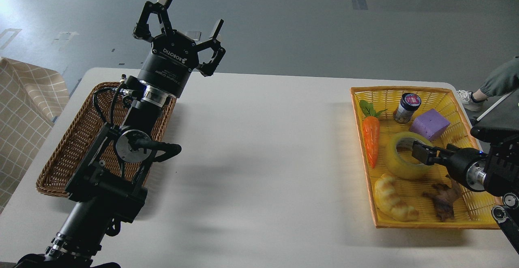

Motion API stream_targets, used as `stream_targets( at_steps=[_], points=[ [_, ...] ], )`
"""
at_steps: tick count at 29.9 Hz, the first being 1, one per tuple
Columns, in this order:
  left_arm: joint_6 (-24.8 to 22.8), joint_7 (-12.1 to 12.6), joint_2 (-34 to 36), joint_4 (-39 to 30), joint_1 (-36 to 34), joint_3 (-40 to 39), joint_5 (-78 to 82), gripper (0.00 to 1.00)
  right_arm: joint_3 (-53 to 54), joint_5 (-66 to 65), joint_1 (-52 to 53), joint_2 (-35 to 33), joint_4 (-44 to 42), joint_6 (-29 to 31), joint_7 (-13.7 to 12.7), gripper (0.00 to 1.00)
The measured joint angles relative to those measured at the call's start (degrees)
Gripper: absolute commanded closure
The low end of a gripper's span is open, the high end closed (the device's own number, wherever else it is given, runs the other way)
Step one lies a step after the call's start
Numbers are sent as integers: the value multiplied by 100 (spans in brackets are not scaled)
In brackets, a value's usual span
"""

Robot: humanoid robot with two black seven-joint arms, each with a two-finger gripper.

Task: Place and transfer tape with both arms
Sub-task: 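Lower the right gripper into the tray beside the yellow tape roll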

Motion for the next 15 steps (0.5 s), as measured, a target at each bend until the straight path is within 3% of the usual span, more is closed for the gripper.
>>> stream_targets(
  at_steps=[6,15],
  points=[
    [8,0,19,0,10,5,0,2,-1,-25,-18,35,-117,0,2,13],
    [8,0,46,-16,27,-7,4,2,9,-30,-9,183,-203,0,2,32]
  ],
)
